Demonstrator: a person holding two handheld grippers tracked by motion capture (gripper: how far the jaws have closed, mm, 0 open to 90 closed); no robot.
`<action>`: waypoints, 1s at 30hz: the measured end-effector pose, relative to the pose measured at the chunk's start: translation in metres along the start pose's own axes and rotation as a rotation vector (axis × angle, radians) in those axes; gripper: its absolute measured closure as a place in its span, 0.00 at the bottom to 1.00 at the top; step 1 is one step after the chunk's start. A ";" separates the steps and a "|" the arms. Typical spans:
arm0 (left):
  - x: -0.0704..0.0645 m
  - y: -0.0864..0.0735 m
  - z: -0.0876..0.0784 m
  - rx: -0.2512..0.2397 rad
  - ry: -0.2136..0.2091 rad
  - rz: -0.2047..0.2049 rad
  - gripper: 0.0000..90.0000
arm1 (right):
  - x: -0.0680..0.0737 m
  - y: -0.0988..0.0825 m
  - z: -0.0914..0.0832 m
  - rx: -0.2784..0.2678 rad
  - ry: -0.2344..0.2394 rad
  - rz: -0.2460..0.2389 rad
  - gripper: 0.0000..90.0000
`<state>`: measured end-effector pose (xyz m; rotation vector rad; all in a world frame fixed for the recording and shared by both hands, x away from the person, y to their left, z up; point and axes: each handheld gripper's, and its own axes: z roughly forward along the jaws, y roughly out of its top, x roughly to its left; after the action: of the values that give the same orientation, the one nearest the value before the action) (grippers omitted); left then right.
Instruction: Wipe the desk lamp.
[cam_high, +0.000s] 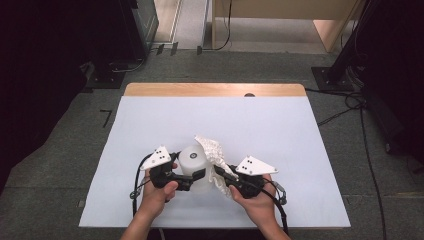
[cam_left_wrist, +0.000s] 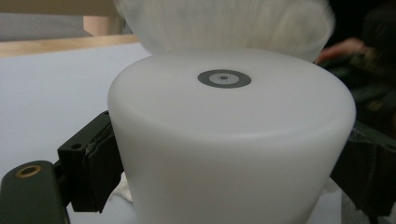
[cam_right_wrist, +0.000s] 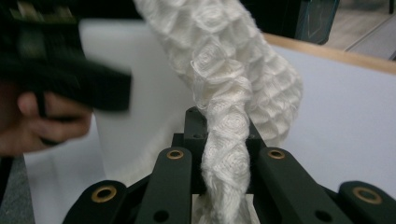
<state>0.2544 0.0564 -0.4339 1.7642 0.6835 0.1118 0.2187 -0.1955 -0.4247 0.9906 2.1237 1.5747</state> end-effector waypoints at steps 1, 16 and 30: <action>-0.002 -0.002 0.003 0.006 -0.007 0.000 0.10 | 0.000 0.003 -0.003 -0.015 0.002 -0.008 0.89; 0.009 -0.002 -0.005 -0.023 0.023 -0.022 0.10 | -0.025 0.001 -0.009 0.025 -0.072 0.048 0.93; 0.018 0.002 -0.020 -0.049 0.052 -0.021 0.09 | -0.062 0.002 -0.029 0.039 -0.152 0.060 0.53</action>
<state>0.2616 0.0825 -0.4303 1.7121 0.7314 0.1595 0.2460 -0.2586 -0.4217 1.1579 2.0462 1.4401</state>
